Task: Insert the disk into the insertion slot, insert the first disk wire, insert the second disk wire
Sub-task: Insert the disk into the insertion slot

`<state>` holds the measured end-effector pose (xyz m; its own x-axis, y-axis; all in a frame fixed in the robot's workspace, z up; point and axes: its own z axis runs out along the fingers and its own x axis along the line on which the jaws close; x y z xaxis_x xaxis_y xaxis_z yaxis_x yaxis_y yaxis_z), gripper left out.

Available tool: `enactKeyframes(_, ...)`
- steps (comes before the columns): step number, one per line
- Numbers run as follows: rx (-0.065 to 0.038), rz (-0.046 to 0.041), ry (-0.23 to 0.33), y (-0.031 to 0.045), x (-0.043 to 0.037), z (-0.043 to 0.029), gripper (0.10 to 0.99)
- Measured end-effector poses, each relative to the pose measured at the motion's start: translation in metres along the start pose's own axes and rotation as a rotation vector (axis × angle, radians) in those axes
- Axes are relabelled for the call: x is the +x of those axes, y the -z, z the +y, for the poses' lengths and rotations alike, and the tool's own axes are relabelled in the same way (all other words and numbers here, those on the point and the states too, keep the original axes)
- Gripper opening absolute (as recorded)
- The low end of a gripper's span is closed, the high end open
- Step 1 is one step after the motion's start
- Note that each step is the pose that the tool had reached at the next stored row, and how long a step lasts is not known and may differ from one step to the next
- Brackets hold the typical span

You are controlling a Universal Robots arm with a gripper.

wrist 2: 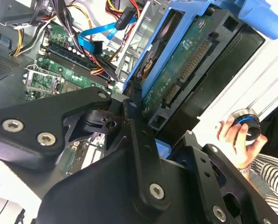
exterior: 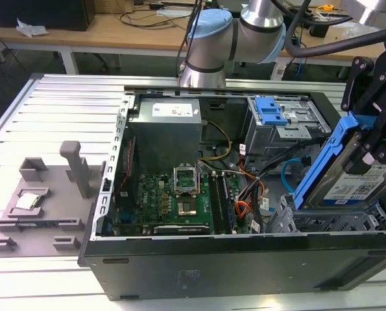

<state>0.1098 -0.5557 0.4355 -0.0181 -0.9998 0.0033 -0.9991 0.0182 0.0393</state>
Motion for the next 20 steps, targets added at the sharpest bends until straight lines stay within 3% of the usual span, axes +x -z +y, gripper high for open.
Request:
enactKeyframes(7, 0.0, 0.0, 0.0, -0.0058, -0.0006, -0.0002, 0.365)
enactKeyframes(11, 0.0, 0.0013, 0.036, -0.006, -0.0088, -0.0001, 0.365)
enactKeyframes(20, 0.0, 0.0016, 0.037, -0.0153, -0.01, 0.0011, 0.365)
